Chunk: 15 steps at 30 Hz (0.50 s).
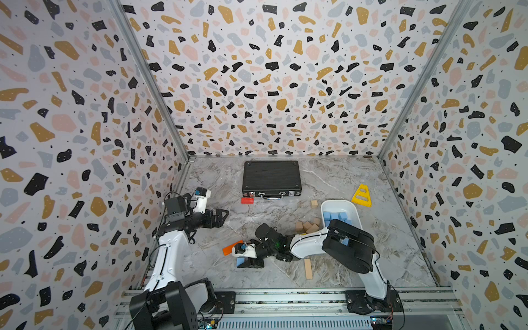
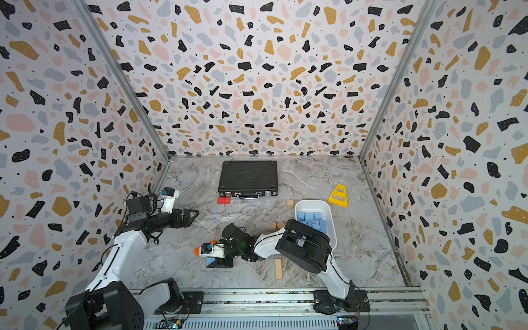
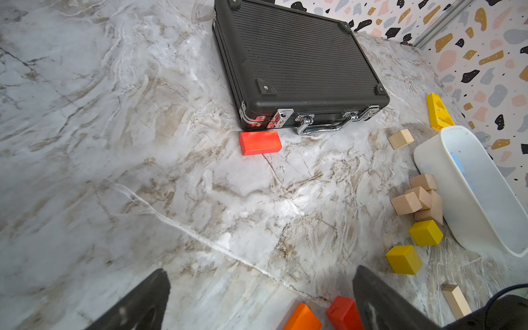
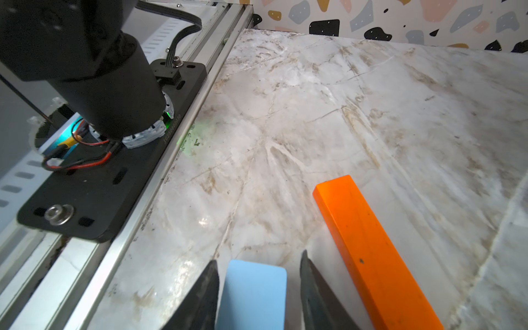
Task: Pick out the blue building blocks
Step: Pick up the building block from the center of the board.
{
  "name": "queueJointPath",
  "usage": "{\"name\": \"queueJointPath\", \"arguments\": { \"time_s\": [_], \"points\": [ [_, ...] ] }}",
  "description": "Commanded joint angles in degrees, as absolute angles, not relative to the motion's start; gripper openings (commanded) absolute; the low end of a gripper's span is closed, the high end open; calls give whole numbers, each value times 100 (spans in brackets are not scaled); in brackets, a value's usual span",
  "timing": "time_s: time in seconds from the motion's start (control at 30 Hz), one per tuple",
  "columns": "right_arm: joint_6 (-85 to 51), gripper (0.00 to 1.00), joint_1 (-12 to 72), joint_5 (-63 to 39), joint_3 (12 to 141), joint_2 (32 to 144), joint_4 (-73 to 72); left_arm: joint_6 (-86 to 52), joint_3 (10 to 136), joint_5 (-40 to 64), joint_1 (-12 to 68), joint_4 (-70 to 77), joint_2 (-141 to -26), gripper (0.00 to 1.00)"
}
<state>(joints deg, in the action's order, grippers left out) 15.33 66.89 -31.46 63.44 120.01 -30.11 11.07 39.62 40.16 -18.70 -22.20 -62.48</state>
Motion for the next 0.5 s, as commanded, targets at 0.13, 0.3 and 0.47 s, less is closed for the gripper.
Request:
{"name": "queueJointPath", "arguments": {
  "time_s": [0.13, 0.3, 0.47],
  "points": [
    [1498, 49, 6706, -3115, 6425, 12146, -2620, 1010, 3876, 4201, -1907, -2018, -6284, 100],
    [1587, 48, 6706, -3112, 6420, 12194, -2529, 946, 3867, 4236, -1907, -1981, -6293, 100],
    [1696, 45, 6706, -2945, 6449, 12247, -2461, 938, 3841, 4252, -1905, -1946, -6309, 100]
  ]
}}
